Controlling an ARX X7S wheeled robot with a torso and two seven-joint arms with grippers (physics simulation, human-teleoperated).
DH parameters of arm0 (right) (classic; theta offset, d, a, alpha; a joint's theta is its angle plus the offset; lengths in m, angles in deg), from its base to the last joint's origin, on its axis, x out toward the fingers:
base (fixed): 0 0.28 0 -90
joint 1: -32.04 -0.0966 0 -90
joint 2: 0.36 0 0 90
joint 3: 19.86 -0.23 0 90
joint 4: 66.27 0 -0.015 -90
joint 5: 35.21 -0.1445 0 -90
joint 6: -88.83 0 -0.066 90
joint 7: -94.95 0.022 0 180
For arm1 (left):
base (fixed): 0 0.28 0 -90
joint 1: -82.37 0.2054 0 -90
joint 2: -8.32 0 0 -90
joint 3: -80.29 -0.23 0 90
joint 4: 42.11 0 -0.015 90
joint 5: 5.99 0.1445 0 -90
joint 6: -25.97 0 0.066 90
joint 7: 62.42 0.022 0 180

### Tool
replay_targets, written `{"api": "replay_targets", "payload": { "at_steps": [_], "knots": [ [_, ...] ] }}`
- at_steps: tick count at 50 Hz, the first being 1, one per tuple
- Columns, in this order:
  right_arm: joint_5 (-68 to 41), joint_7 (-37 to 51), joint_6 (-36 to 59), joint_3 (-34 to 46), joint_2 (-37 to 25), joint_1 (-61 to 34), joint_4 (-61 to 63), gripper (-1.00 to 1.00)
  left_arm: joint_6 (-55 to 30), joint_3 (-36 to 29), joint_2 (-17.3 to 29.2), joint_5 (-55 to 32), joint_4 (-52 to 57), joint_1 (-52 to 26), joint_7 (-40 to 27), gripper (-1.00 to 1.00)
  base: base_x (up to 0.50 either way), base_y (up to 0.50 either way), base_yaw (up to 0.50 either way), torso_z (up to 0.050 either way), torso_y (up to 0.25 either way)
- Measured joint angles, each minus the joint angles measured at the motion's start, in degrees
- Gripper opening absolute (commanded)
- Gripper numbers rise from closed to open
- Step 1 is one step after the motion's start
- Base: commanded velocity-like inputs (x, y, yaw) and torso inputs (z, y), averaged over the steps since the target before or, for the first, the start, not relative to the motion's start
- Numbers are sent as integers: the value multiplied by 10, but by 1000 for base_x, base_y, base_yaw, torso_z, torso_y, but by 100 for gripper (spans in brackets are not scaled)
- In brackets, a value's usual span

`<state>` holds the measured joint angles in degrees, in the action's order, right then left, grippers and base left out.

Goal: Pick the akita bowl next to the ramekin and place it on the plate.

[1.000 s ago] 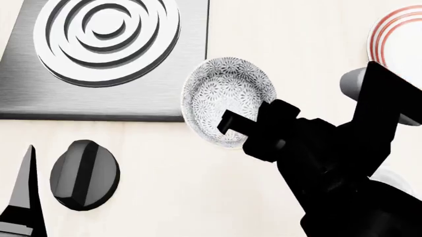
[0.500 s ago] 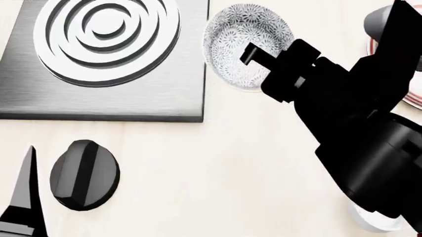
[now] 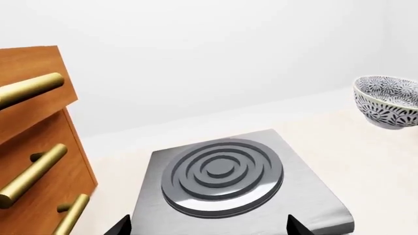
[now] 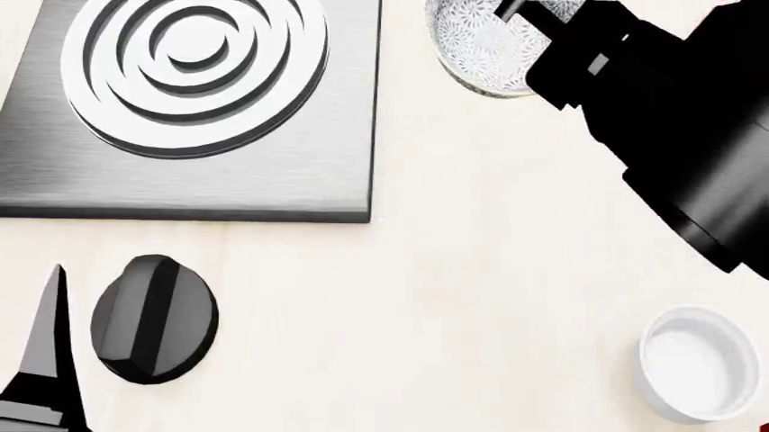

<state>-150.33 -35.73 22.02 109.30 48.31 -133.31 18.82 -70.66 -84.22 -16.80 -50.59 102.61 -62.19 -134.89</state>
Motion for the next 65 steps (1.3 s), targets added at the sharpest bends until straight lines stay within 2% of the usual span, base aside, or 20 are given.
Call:
{"api": "replay_targets", "payload": {
  "at_steps": [44, 65],
  "knots": [
    [18, -40, 125, 66, 46, -181, -338, -100, 6, -2, -4, 5, -14, 10, 5, 100, 0, 0, 0, 0, 0],
    [46, -75, 137, 89, 53, -212, -437, -100, 7, -2, -4, 7, -14, 13, 6, 100, 0, 0, 0, 0, 0]
  ]
}}
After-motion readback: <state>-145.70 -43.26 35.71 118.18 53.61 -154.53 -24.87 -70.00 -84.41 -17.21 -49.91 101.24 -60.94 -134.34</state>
